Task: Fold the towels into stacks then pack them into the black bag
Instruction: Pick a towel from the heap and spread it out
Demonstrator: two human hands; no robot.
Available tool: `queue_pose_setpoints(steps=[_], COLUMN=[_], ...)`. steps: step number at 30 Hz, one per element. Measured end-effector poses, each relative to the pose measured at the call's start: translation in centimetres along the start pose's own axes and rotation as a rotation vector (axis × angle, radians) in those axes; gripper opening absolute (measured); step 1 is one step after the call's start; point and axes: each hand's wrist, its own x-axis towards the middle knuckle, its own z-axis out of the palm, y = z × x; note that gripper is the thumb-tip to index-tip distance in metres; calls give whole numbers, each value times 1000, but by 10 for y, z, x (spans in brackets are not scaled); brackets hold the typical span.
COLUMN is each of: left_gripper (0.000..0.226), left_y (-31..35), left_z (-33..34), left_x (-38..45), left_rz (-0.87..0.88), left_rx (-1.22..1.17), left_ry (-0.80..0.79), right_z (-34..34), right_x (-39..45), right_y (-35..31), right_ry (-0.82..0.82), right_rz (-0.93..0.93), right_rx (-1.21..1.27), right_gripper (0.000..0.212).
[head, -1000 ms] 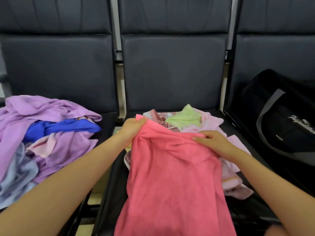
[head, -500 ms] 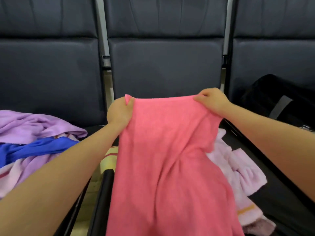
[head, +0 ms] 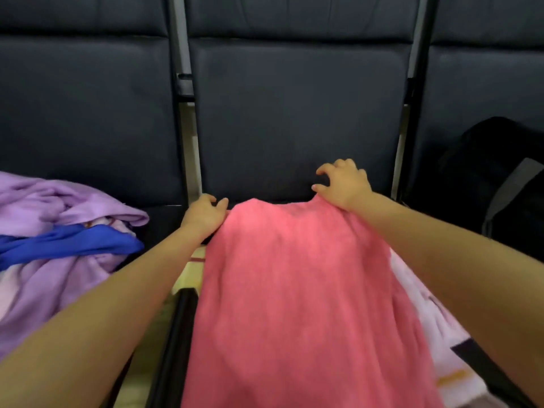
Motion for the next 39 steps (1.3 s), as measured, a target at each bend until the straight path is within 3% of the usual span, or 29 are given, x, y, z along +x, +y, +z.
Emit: queue_pose_setpoints(steps=[3,6,12,15,20,23,26,28,34,37,39], left_gripper=[59,55,40,40,74,68,29,21,24,17,17], left_y=[0,4,20,20,-8,-21,-23,-22,-31,-26,-19], left_z=[-17,-29,-46,-49,-42,-37,-33,-30,-19,-14,-14], left_x=[-32,-70,-165,-230,-282,-287,-284,-281,-280,-285,-286], left_rz=[-99,-78,350,616,786,881,901,923,959,809,624], left_rx=[-39,-38,-64,47,372,446,354,314,225,50,-129], left_ry=[12,61,45,-101,-464,-581,-637,-636,-484,-439,-403], right_z=[-29,-49,-53,-39,-50,-63,-61,-60,-69,-63,-58], right_x=[-34,-76,-164,-201,-242,-255,-269,-275,-289,-287,-278], right_y=[-6,-13,-22,-11,13,27,36,39,31,25,19], right_ry=[91,91,76,75,30,-186,-605,-686,-741,-644,-487], right_rz=[-66,-80,-48,96,127,187,266,251,191,229,322], right_rx=[85,277,566,675,652,592,521,539,719,859,938], right_gripper=[41,33,15,13,8,36,53,52,30,37,33])
